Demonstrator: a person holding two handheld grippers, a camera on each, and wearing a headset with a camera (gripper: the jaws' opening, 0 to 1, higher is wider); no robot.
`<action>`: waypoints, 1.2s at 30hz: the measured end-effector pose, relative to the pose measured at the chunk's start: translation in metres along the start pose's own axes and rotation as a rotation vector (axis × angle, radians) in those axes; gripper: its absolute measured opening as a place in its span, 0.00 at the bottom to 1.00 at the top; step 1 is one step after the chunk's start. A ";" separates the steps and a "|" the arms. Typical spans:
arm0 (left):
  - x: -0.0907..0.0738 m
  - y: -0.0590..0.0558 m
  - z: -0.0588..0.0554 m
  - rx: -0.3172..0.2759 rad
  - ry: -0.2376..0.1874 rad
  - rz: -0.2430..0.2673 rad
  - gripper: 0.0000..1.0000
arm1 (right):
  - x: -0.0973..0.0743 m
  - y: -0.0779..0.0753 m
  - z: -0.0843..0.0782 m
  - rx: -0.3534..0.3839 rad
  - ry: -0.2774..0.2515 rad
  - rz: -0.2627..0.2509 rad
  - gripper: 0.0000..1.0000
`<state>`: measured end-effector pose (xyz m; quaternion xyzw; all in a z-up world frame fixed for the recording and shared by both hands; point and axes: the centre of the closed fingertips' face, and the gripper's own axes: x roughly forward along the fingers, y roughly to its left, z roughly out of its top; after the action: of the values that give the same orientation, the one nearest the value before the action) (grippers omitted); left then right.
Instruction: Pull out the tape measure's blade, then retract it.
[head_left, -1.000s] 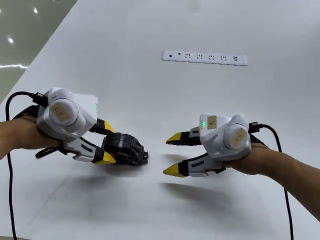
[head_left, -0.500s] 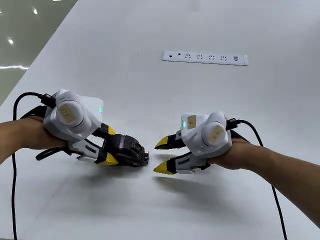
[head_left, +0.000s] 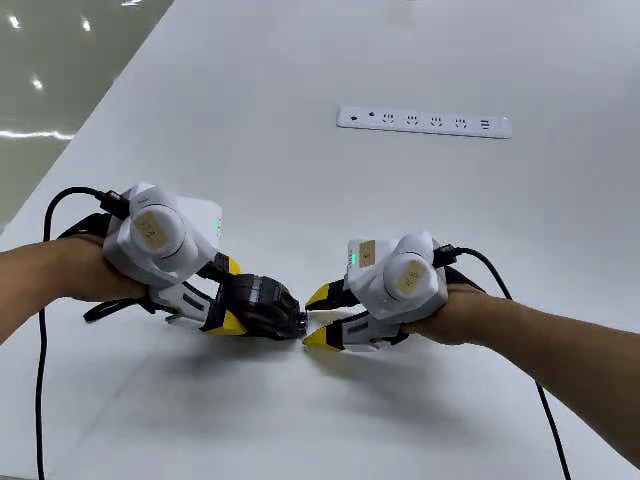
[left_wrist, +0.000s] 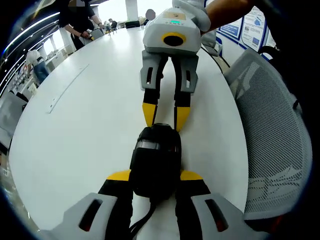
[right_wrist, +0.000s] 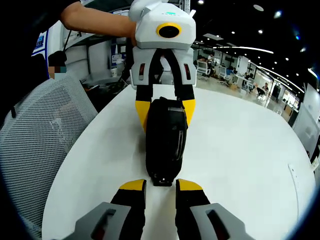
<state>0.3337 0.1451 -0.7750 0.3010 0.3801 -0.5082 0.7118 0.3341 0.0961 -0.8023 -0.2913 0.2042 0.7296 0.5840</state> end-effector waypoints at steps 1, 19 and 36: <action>0.000 0.000 0.000 0.000 0.000 0.000 0.27 | 0.001 0.000 0.000 -0.001 0.001 0.002 0.18; 0.000 -0.001 0.000 -0.006 -0.004 -0.004 0.27 | 0.002 -0.001 -0.001 0.022 0.025 -0.014 0.08; 0.000 0.000 0.000 -0.020 -0.001 -0.007 0.27 | -0.009 -0.003 -0.010 0.005 0.048 -0.011 0.07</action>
<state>0.3339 0.1450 -0.7750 0.2924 0.3856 -0.5071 0.7132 0.3403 0.0835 -0.8039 -0.3087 0.2184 0.7188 0.5834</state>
